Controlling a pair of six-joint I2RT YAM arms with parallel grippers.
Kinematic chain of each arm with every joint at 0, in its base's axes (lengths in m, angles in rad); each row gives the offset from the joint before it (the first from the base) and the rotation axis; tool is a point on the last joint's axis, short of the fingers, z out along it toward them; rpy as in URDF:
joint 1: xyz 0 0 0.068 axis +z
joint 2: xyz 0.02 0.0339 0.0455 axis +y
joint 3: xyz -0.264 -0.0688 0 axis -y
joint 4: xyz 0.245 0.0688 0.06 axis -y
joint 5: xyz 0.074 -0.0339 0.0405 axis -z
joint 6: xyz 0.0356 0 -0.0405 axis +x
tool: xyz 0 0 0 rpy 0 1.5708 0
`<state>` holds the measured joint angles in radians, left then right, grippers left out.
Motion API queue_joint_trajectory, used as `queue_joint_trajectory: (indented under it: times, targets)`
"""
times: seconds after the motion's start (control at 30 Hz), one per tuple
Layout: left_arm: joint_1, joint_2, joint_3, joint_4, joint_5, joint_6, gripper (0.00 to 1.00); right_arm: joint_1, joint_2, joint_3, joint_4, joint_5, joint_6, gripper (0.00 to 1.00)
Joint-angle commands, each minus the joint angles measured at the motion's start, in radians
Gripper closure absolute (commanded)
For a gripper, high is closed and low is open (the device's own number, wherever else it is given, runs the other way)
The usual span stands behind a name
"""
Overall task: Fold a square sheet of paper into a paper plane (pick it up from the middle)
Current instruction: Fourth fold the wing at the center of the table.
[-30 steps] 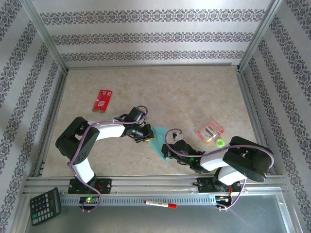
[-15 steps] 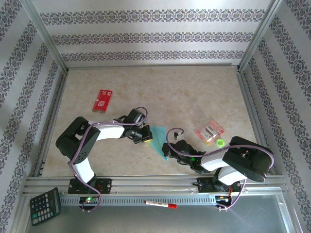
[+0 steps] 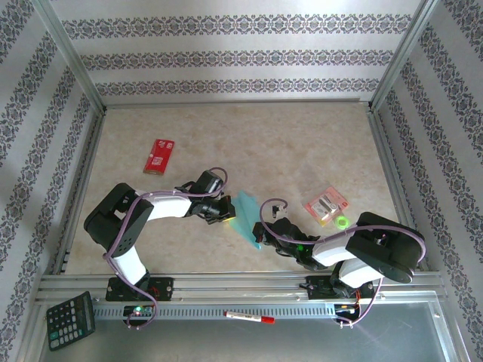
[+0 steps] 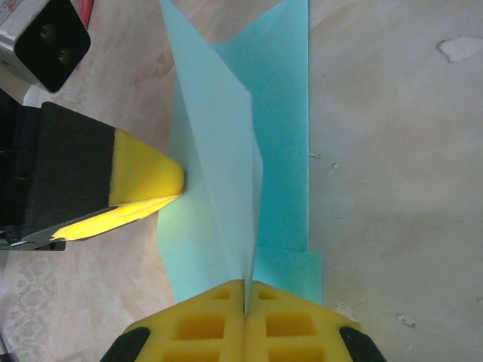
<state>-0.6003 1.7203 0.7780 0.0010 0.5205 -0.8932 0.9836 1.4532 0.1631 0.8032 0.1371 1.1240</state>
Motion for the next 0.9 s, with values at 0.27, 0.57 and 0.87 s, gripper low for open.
queue_joint_trajectory:
  times: [0.27,0.57,0.87]
  targets:
    - [0.010,0.026,-0.028,-0.121,-0.066,0.029,1.00,-0.011,0.048,0.008,-0.012,0.004,0.013,1.00]
    - [0.011,0.035,-0.016,-0.132,-0.062,0.038,1.00,-0.011,0.065,0.041,-0.003,-0.045,0.003,1.00]
    - [0.011,0.033,-0.011,-0.145,-0.068,0.043,1.00,-0.011,0.038,0.058,-0.024,-0.073,-0.013,1.00]
